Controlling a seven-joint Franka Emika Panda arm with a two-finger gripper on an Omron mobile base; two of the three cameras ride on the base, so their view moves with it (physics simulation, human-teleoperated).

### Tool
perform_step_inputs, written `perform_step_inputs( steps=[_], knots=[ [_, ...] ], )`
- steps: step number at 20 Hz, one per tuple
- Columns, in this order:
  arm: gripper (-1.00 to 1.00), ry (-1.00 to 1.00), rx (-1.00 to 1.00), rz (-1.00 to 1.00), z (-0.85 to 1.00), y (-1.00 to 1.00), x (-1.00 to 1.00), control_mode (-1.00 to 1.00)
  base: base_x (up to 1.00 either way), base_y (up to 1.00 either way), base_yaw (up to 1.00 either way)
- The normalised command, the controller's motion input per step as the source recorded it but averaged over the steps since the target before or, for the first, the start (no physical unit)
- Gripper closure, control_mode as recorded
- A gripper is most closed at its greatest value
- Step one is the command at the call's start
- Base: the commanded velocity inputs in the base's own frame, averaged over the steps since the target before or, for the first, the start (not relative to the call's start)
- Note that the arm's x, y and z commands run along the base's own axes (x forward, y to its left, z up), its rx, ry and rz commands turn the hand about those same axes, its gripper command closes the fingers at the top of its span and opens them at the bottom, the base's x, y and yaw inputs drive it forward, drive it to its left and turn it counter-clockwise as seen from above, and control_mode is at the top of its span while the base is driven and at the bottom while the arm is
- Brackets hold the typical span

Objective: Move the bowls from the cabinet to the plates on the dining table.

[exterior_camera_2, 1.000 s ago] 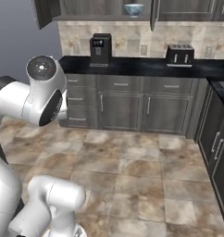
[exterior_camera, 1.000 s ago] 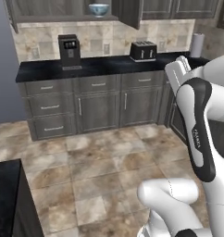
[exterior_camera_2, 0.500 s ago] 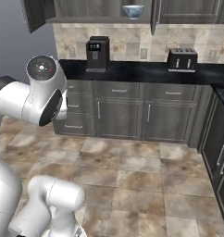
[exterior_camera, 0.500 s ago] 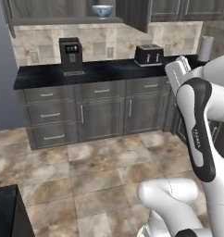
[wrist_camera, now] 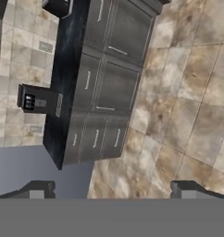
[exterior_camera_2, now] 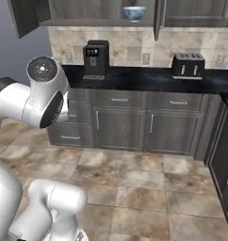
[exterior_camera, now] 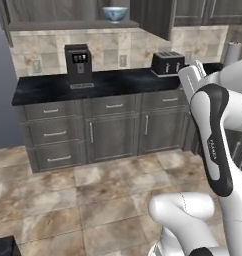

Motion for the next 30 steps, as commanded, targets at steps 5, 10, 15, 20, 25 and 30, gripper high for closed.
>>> perform_step_inputs(
  steps=[5, 10, 15, 20, 25, 30],
  knots=[
    [-1.00, 0.00, 0.00, 0.00, 0.00, 0.00, 0.00, 1.00, 0.62, 0.00, 0.00],
    [-1.00, 0.00, 0.00, 0.00, 0.00, 0.00, 0.00, 1.00, 0.61, 0.00, 0.00],
    [-1.00, 0.00, 0.00, 0.00, 0.00, 0.00, 0.00, 1.00, 0.56, 0.00, 0.00],
    [-1.00, 0.00, 0.00, 0.00, 0.00, 0.00, 0.00, 1.00, 0.51, 0.00, 0.00],
    [-1.00, 0.00, 0.00, 0.00, 0.00, 0.00, 0.00, 1.00, 0.45, 0.05, -0.02],
    [-1.00, 0.00, 0.00, 0.00, 0.00, 0.00, 0.00, 1.00, 0.37, 0.12, -0.06]
  ],
)
